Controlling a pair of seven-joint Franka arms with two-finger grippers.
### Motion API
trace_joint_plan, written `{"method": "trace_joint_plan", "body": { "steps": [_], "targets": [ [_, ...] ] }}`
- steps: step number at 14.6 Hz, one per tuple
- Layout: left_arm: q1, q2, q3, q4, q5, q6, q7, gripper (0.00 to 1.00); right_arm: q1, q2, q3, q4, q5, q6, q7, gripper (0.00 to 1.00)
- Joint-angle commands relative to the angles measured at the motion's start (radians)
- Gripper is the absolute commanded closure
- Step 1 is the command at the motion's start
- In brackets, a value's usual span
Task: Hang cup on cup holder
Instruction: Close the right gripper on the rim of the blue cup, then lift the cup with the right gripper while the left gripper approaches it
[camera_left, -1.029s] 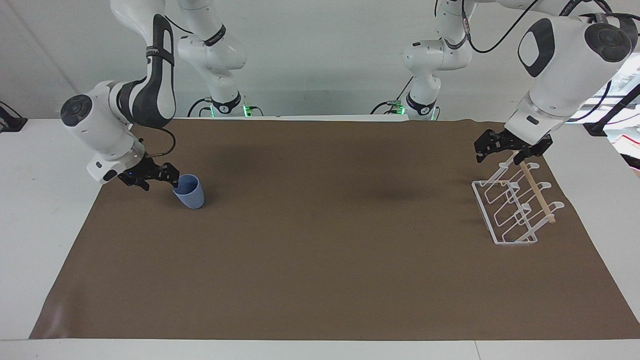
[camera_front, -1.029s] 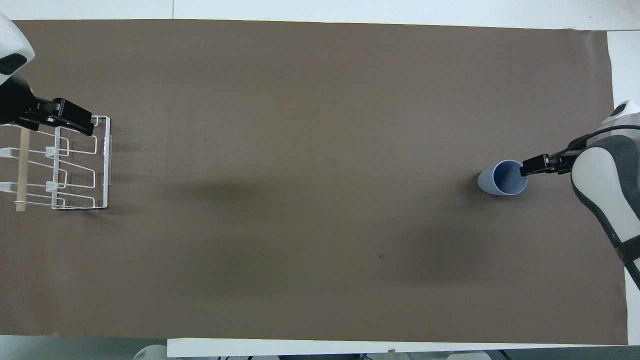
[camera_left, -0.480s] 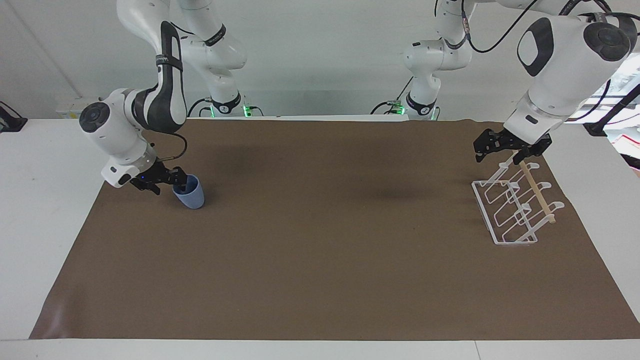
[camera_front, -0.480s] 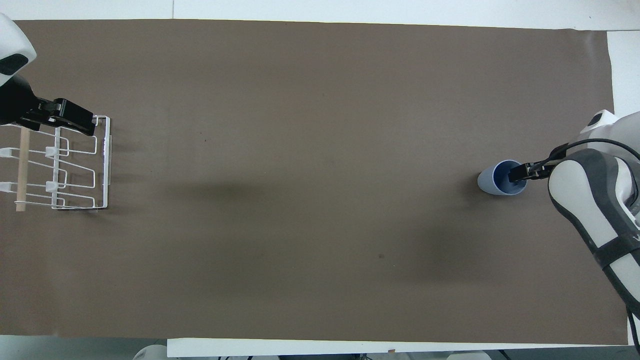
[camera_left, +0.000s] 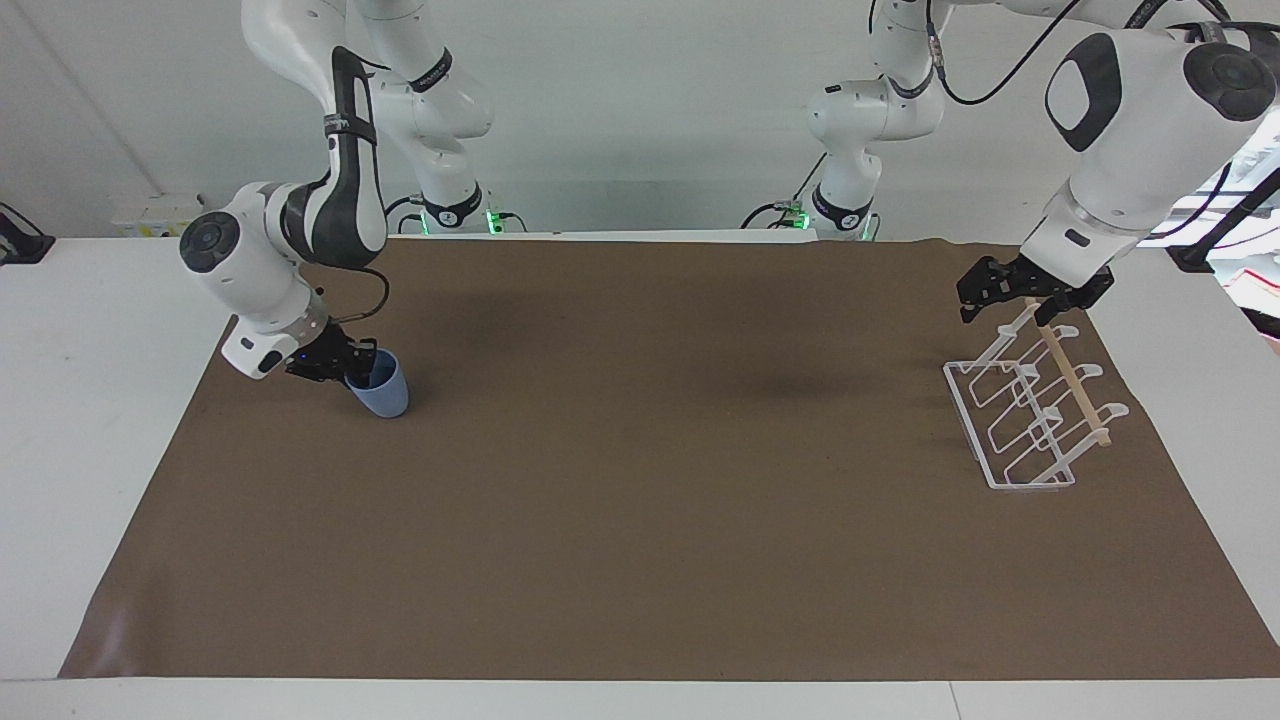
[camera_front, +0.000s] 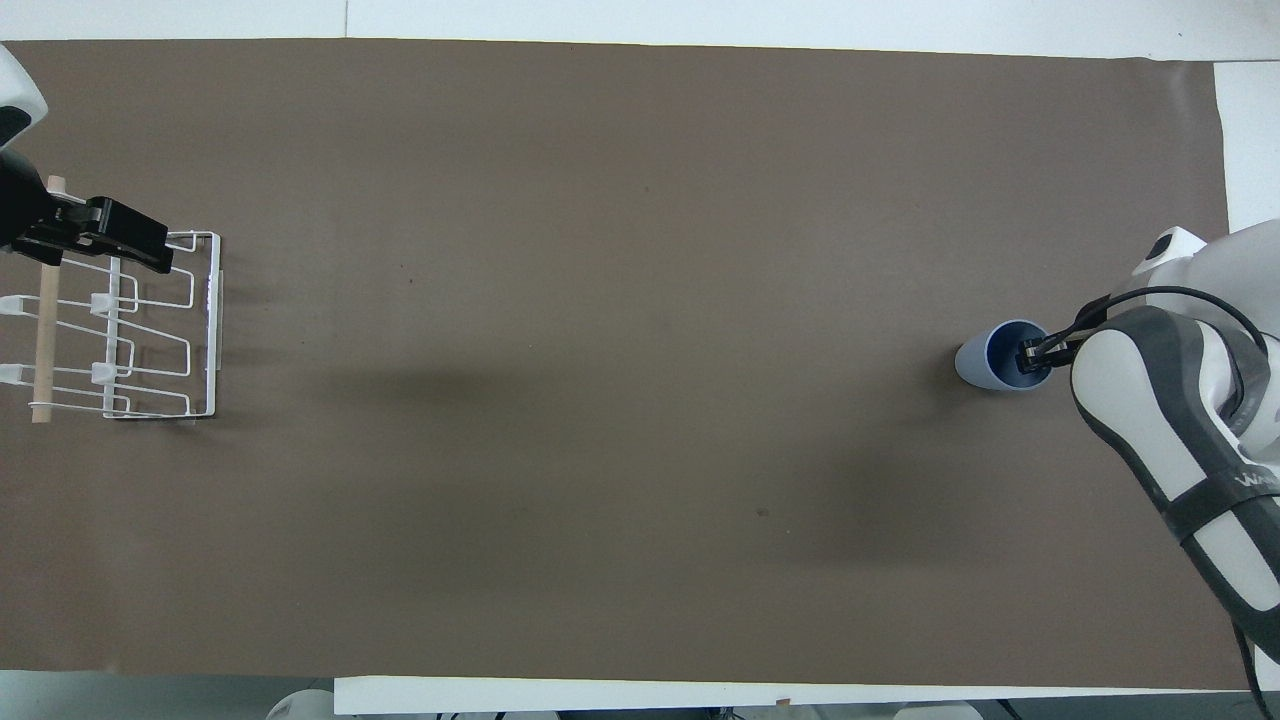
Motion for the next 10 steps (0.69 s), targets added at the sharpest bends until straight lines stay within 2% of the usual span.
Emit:
{"method": "trace_joint_plan", "body": {
  "steps": [1,3,6,8,10],
  "targets": [
    [-0.006,-0.019,0.000,-0.017,-0.048,-0.007,-0.107,0.00,-0.006,-0.016,0.001,-0.018,0.015,0.011,-0.029,1.00],
    [-0.011,-0.019,-0.005,-0.015,-0.115,-0.004,-0.237,0.00,-0.006,-0.013,0.001,0.011,0.015,-0.027,-0.080,1.00],
    [-0.031,-0.016,-0.011,-0.009,-0.236,0.022,-0.530,0.00,0.012,-0.014,0.014,0.173,0.056,-0.263,-0.140,1.00],
    [-0.087,-0.014,-0.011,-0.009,-0.253,0.065,-0.755,0.00,0.026,-0.019,0.015,0.232,0.218,-0.383,-0.135,1.00],
    [-0.134,-0.008,-0.011,0.000,-0.299,0.108,-0.990,0.00,0.026,-0.031,0.015,0.232,0.459,-0.448,-0.132,1.00]
  ]
}}
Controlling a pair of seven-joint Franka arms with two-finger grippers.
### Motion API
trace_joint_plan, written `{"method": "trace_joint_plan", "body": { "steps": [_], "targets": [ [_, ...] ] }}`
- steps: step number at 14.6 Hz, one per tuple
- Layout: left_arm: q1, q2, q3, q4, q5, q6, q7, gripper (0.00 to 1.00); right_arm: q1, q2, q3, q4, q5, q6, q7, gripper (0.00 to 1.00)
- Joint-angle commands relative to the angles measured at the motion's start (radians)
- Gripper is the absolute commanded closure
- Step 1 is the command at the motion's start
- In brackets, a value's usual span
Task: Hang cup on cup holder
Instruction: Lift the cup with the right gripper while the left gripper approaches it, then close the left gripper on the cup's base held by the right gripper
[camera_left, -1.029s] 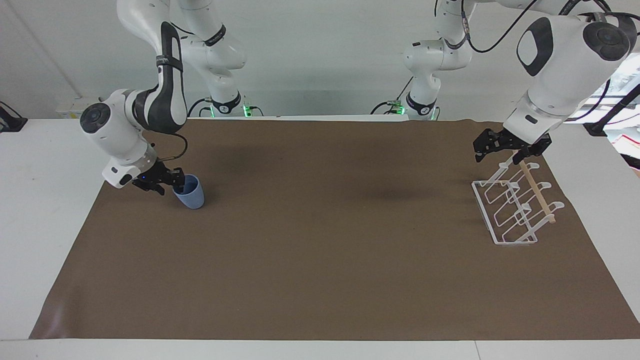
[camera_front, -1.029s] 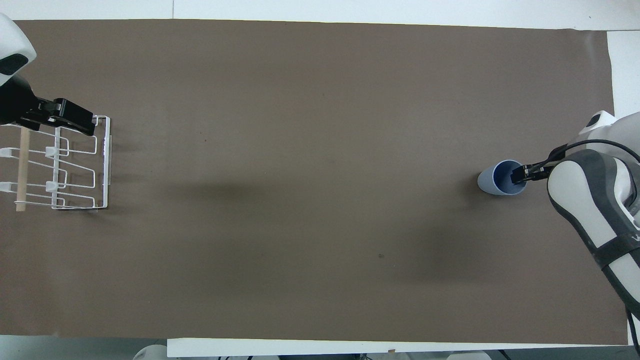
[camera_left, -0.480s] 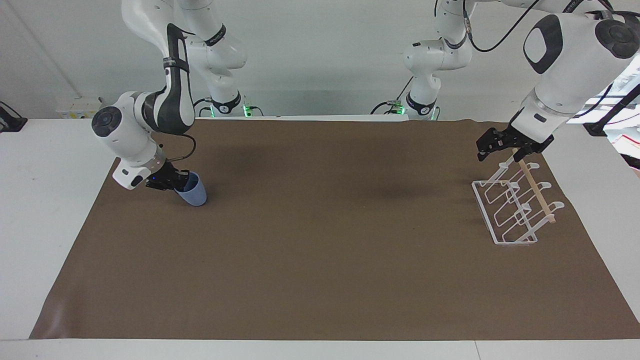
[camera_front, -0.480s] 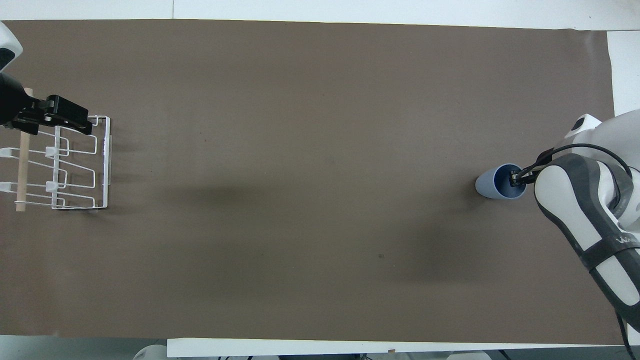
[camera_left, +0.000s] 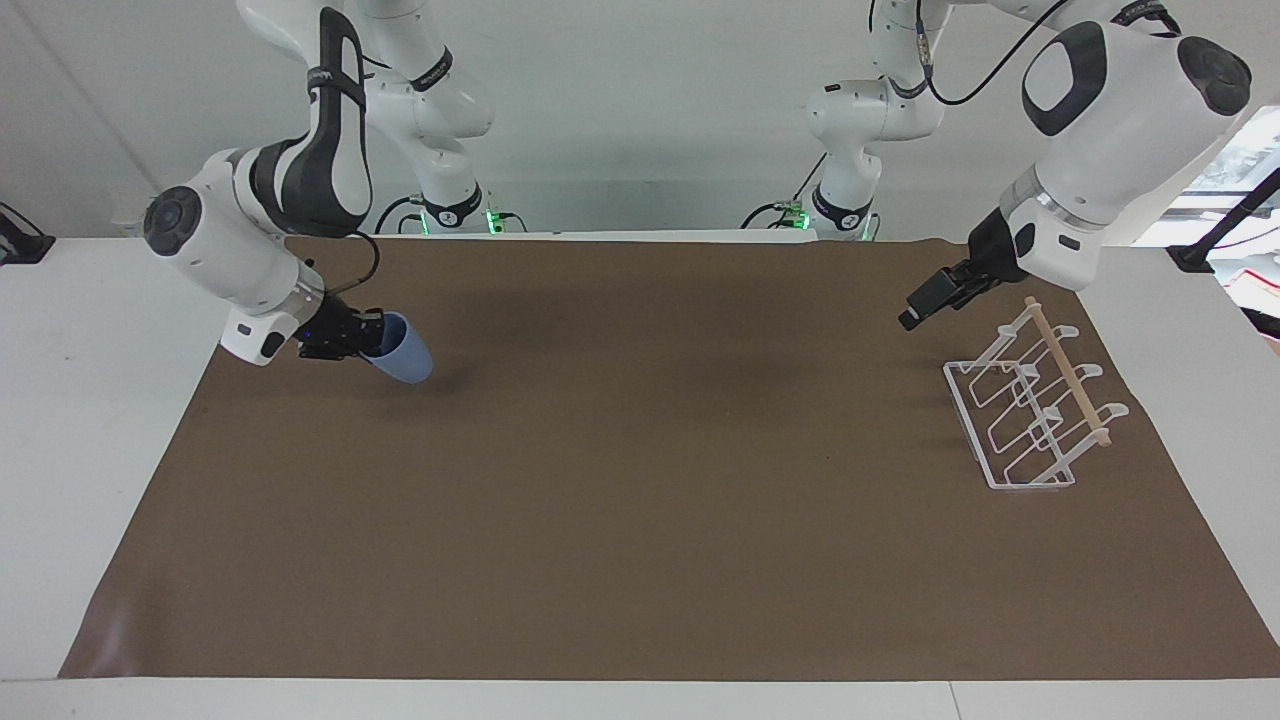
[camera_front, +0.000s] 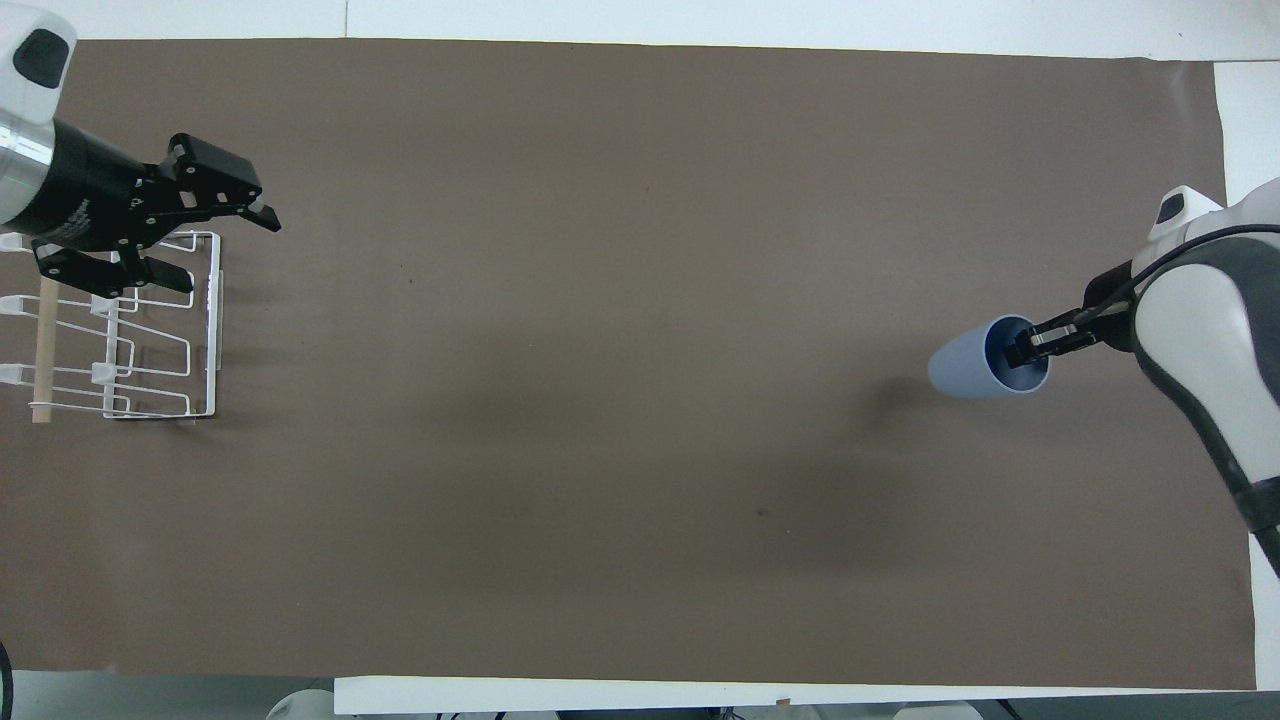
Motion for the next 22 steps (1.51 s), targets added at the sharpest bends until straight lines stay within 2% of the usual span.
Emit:
{"method": "trace_joint_plan", "body": {
  "steps": [1,3,6,8,10,12,14,16,17,19,21,22],
  "targets": [
    [-0.062,-0.001,0.008,0.023,-0.063,0.044,-0.328,0.00,-0.002,-0.005,0.003,0.007,0.249,-0.073,-0.013,1.00],
    [-0.109,0.008,0.008,0.074,-0.058,0.025,-0.604,0.00,0.055,-0.006,0.010,0.005,0.382,-0.076,0.065,0.99],
    [-0.174,0.008,0.010,0.100,-0.051,-0.024,-0.893,0.00,0.148,-0.008,0.015,-0.002,0.602,-0.028,0.295,0.99],
    [-0.223,0.009,0.010,0.124,-0.046,-0.053,-1.045,0.00,0.237,-0.022,0.015,-0.034,0.765,0.052,0.378,0.99],
    [-0.279,0.011,0.008,0.135,-0.038,-0.070,-1.177,0.00,0.346,-0.034,0.015,-0.074,0.862,0.193,0.389,0.98],
    [-0.325,0.009,0.008,0.132,-0.038,-0.059,-1.216,0.00,0.449,-0.032,0.017,-0.088,0.939,0.342,0.419,0.98],
    [-0.329,0.006,0.007,0.120,-0.040,-0.036,-1.246,0.00,0.554,-0.026,0.017,-0.088,1.032,0.487,0.444,0.98],
    [-0.320,-0.020,0.007,0.037,-0.046,0.023,-1.240,0.00,0.619,-0.022,0.017,-0.091,1.066,0.581,0.446,0.98],
    [-0.317,-0.042,0.008,-0.001,-0.051,0.043,-1.234,0.00,0.632,-0.020,0.017,-0.091,1.075,0.592,0.444,0.98],
    [-0.246,-0.049,0.010,-0.026,-0.084,0.062,-1.219,0.00,0.633,-0.022,0.017,-0.091,1.080,0.591,0.444,0.98],
    [-0.179,-0.050,0.010,-0.044,-0.138,0.067,-1.115,0.00,0.635,-0.022,0.017,-0.091,1.120,0.592,0.446,0.98],
    [-0.142,-0.066,0.010,-0.087,-0.168,0.082,-1.054,0.00,0.636,-0.022,0.018,-0.091,1.138,0.591,0.444,0.98]
  ]
}}
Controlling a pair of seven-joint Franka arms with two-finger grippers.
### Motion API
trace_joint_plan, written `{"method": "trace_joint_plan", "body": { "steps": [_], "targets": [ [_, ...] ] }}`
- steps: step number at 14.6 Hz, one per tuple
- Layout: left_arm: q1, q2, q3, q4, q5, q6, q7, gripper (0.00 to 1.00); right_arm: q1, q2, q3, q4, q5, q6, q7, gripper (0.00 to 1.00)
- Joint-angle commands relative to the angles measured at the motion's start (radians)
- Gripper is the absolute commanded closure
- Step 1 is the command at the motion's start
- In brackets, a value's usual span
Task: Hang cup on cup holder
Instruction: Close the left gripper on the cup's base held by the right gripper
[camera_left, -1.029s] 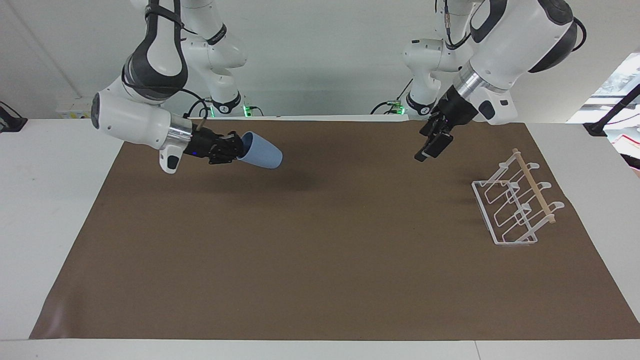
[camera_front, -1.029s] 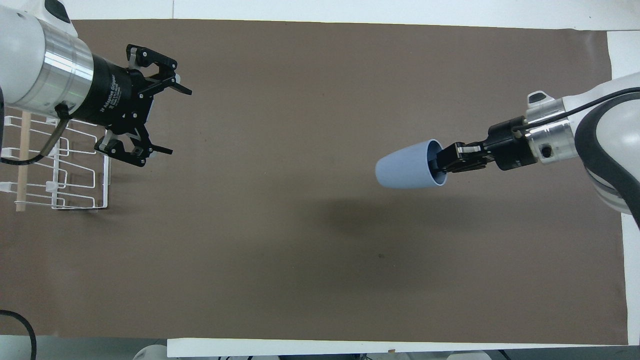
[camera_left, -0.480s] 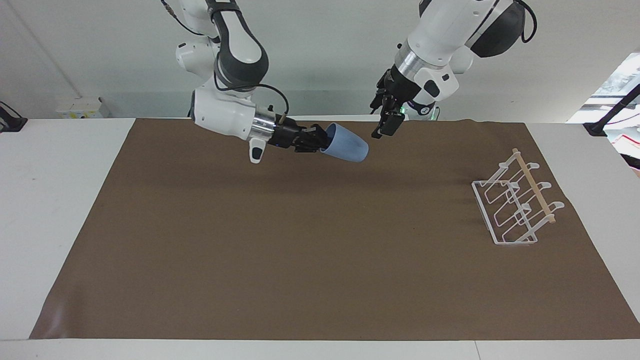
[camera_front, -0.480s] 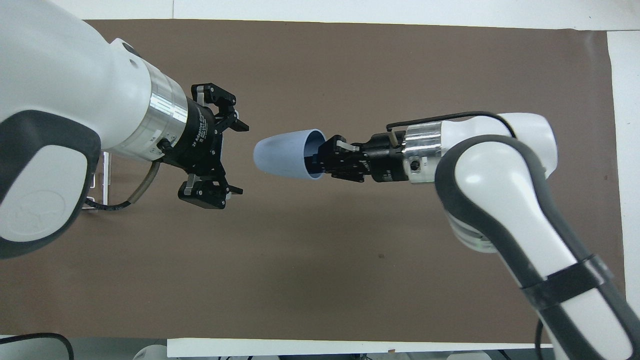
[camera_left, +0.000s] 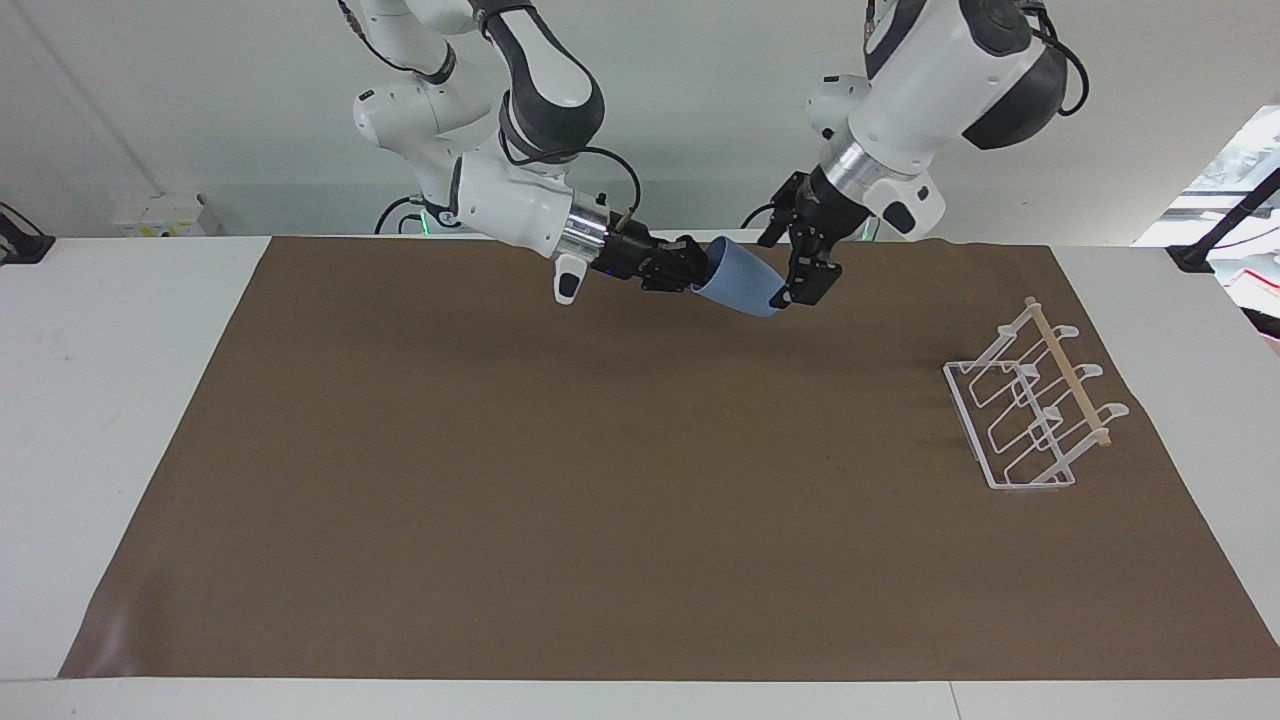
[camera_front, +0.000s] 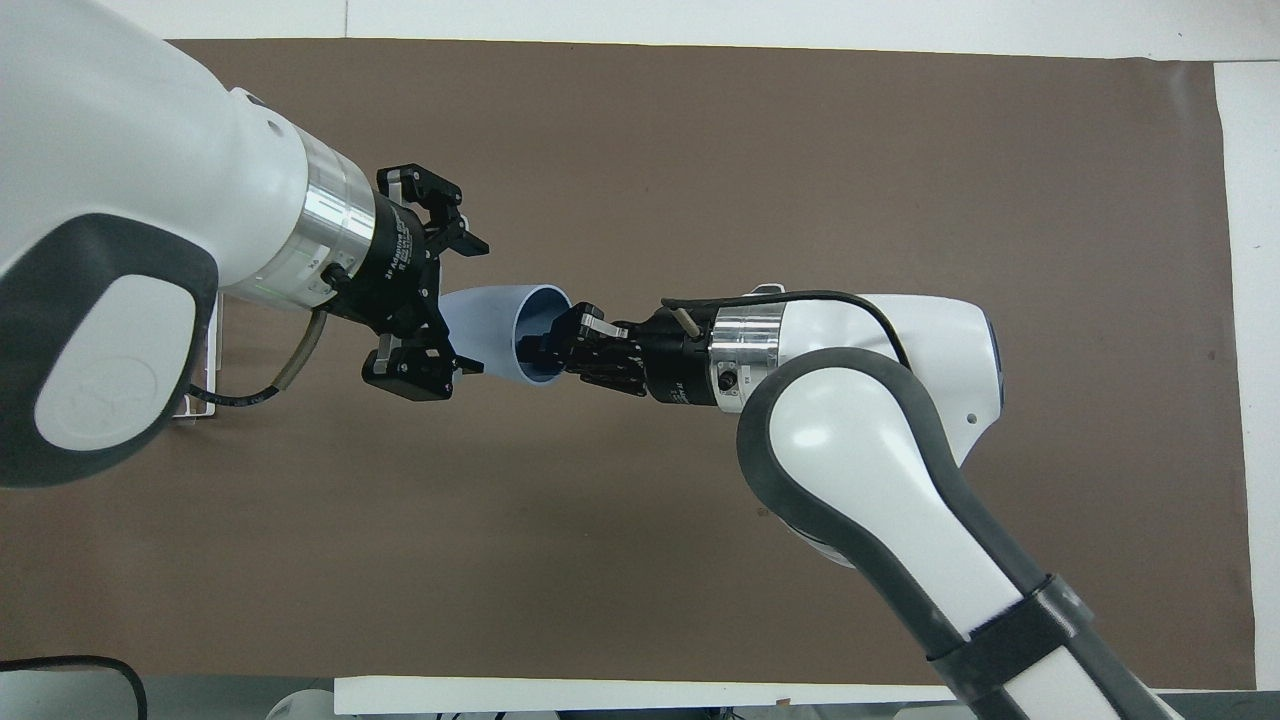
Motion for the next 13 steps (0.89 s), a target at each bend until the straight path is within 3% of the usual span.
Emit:
{"method": "trace_joint_plan", "body": {
  "steps": [1,3,5,13],
  "targets": [
    [0.084,-0.093,0.000,-0.168,-0.094,0.067,0.171,0.00,0.002,-0.016,0.002,-0.014,0.047,-0.003,0.003,0.98],
    [0.104,-0.157,0.000,-0.306,-0.203,0.156,0.312,0.00,0.010,-0.016,0.002,-0.014,0.047,-0.002,0.003,0.98],
    [0.124,-0.173,0.000,-0.344,-0.302,0.175,0.452,0.00,0.010,-0.016,0.002,-0.014,0.047,0.000,0.003,0.98],
    [0.051,-0.196,-0.001,-0.424,-0.305,0.293,0.404,0.00,0.008,-0.016,0.002,-0.016,0.047,0.003,0.002,0.98]
  ]
}}
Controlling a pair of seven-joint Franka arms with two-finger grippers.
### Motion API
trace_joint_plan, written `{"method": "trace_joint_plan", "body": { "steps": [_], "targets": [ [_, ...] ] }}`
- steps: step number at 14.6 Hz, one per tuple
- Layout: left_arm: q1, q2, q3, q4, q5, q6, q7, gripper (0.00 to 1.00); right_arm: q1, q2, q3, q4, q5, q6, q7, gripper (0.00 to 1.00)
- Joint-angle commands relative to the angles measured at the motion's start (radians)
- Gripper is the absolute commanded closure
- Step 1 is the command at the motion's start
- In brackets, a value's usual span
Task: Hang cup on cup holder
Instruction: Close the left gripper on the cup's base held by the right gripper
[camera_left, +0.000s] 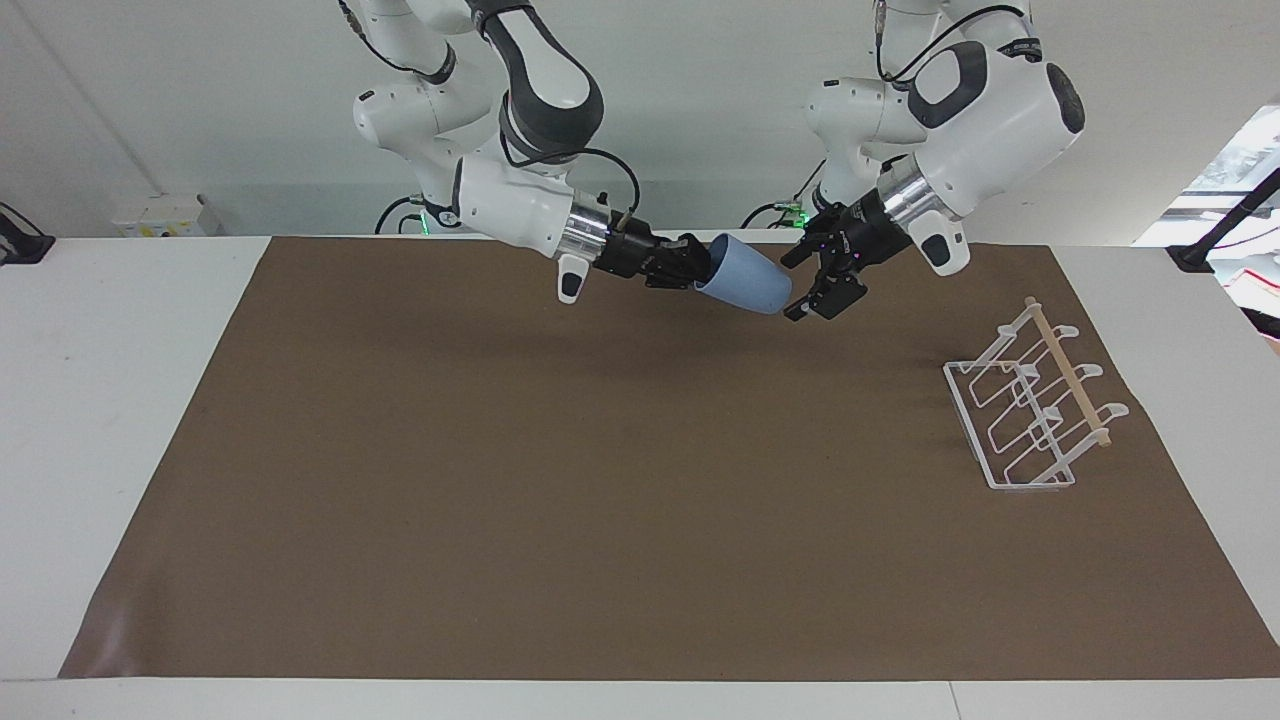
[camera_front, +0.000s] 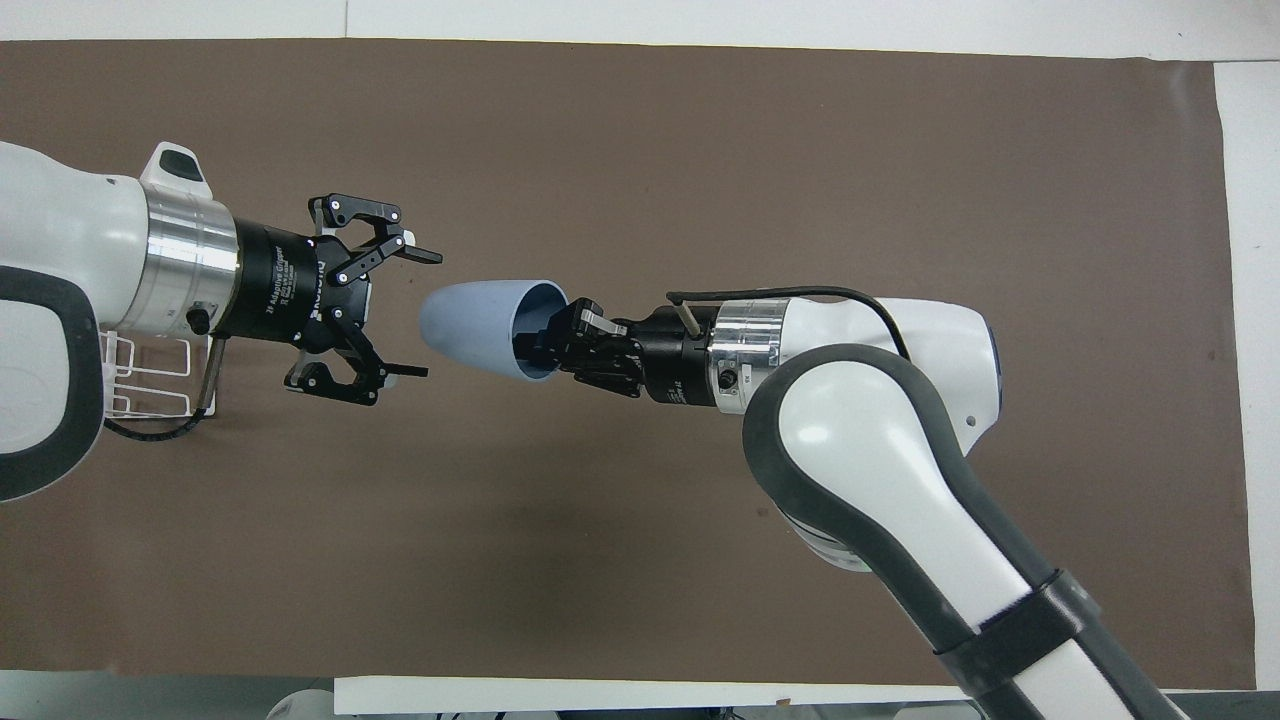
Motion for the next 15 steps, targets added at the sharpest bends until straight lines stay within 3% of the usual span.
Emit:
{"method": "trace_joint_plan", "body": {
  "steps": [1,6,11,12,13,14,15],
  "targets": [
    [-0.047,-0.027,0.006,-0.051,-0.020,0.088,-0.028,0.00,-0.001,-0.016,0.001,-0.015,0.024,0.006,0.002,0.98],
    [-0.050,-0.027,0.006,-0.089,-0.017,0.121,-0.019,0.00,-0.001,-0.016,0.001,-0.015,0.024,0.007,0.002,0.98],
    [-0.050,-0.010,0.006,-0.042,-0.014,0.076,-0.044,0.01,-0.001,-0.016,0.001,-0.015,0.024,0.007,0.002,0.98],
    [-0.050,-0.010,0.006,-0.032,-0.008,0.075,-0.044,0.07,-0.001,-0.016,0.001,-0.015,0.024,0.007,0.002,0.98],
    [-0.050,-0.008,0.006,-0.029,-0.008,0.067,-0.047,0.36,-0.001,-0.016,0.001,-0.015,0.024,0.007,0.002,0.98],
    [-0.050,-0.010,0.006,-0.029,-0.003,0.064,-0.022,0.91,-0.001,-0.016,0.001,-0.015,0.024,0.007,0.002,0.98],
    [-0.050,-0.008,0.006,-0.022,0.026,0.062,-0.004,1.00,-0.002,-0.016,0.001,-0.015,0.024,0.007,0.003,0.98]
  ]
}}
